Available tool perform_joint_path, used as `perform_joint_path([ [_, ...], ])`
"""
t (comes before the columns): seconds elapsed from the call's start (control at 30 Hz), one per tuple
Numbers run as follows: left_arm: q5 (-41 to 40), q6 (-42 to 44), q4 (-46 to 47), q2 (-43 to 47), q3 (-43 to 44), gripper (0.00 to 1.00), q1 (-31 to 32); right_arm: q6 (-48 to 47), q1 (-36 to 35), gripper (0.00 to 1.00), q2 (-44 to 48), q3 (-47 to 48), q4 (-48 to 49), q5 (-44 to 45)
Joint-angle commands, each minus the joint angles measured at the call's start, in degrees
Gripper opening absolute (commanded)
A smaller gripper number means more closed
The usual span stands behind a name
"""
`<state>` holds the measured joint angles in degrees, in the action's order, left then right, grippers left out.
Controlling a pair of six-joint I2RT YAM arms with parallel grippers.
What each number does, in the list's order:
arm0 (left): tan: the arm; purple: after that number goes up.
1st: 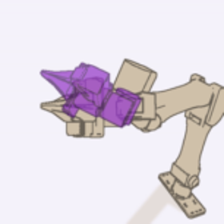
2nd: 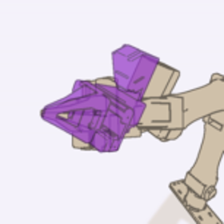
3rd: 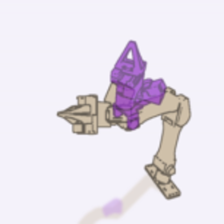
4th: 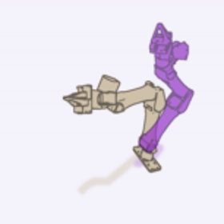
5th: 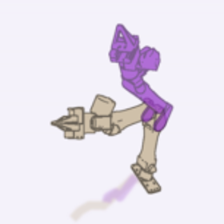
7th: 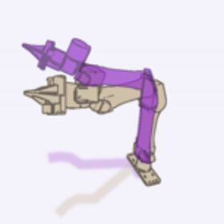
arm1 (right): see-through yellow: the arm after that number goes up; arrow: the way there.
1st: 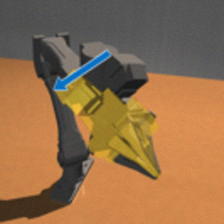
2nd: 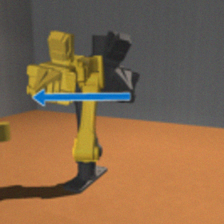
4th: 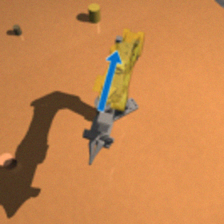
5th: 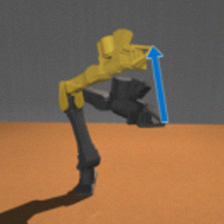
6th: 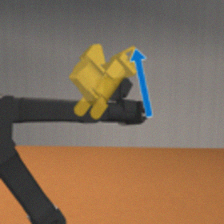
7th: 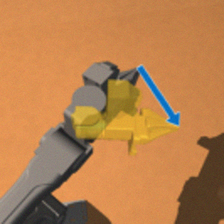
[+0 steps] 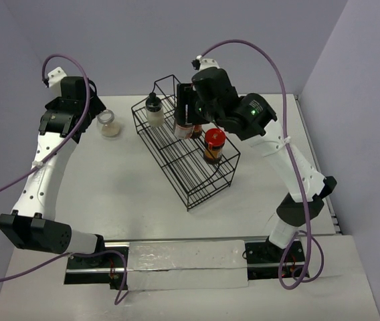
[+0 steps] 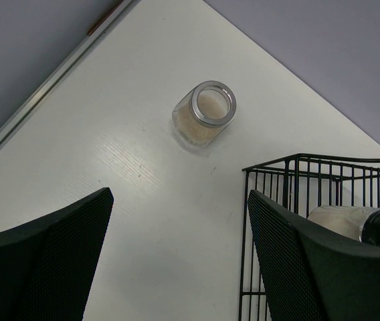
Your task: Organize the condiment bottles
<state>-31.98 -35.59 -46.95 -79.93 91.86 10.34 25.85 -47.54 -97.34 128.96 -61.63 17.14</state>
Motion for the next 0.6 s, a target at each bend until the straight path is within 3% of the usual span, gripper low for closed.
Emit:
perform_joint_path([
  [0.0, 1.44, -0.35, 1.34, 2.28, -0.72, 0.9, -0.77, 0.04, -1.38, 0.09, 3.35, -4.08, 7.42, 1.67],
  [0.37, 2.72, -0.77, 2.28, 1.87, -2.88, 0.9, -1.29, 2.98, -3.16, 0.09, 12.04, -25.41, 13.38, 2.0],
  [0.57, 3.5, -1.14, 2.72, 1.3, -3.18, 0.9, -1.29, 4.16, -3.46, 0.09, 14.05, -30.82, 14.67, 0.9],
])
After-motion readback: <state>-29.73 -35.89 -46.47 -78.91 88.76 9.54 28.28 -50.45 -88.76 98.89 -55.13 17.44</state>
